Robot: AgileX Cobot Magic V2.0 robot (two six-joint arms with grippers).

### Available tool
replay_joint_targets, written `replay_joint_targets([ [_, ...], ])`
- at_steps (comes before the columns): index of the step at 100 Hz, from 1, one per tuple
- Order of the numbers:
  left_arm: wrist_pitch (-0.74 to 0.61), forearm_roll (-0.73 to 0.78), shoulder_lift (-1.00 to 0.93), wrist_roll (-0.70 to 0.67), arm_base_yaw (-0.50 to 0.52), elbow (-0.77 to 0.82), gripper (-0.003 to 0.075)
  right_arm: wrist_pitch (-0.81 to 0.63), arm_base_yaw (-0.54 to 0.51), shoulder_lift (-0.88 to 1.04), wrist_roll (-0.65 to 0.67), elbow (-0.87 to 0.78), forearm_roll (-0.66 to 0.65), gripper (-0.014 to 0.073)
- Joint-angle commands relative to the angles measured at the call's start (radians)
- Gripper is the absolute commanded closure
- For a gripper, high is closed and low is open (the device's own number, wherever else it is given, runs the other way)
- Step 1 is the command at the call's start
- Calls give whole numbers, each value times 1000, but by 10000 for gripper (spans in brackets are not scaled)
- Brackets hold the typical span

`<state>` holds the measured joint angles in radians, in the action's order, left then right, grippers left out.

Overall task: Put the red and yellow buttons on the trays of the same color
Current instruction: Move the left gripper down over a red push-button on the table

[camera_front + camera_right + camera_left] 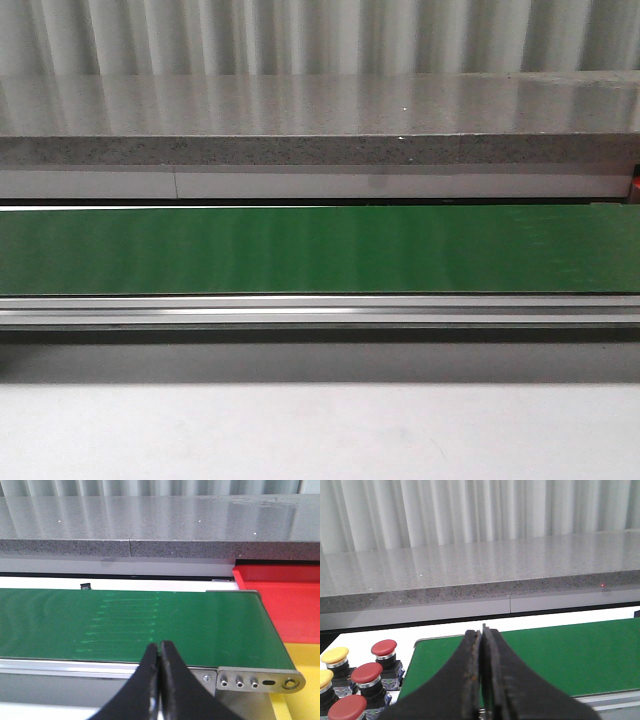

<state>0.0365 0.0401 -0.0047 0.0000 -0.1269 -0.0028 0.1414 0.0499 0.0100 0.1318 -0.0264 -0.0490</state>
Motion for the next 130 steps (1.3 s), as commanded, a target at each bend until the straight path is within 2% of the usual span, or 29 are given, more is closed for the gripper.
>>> replay_joint_targets([
  [1,-73,0,-27,-11,2,46,740,-82,-1,14,-8,-2,-13,661],
  [36,-82,-10,-27,-13,2,31,740,-82,-1,14,-8,-2,-13,661],
  [46,-74,-79,-20,-13,2,-9,740,-82,-1,14,-8,-2,-13,661],
  [63,-16,-107,47,-13,2,-134,740,-82,-1,14,-8,-2,-13,661],
  [82,226,-118,200,-13,2,-362,740,-82,-1,14,-8,-2,-13,661],
  [96,589,-120,365,-13,2,-581,740,-82,-1,14,-8,-2,-13,661],
  [106,751,-122,464,-13,2,-686,740,-82,-1,14,-8,-2,-13,661],
  [116,819,-157,547,-13,2,-756,740,-82,-1,14,-8,-2,-13,661],
  [130,809,-225,607,-13,2,-765,740,-82,-1,14,-8,-2,-13,661],
])
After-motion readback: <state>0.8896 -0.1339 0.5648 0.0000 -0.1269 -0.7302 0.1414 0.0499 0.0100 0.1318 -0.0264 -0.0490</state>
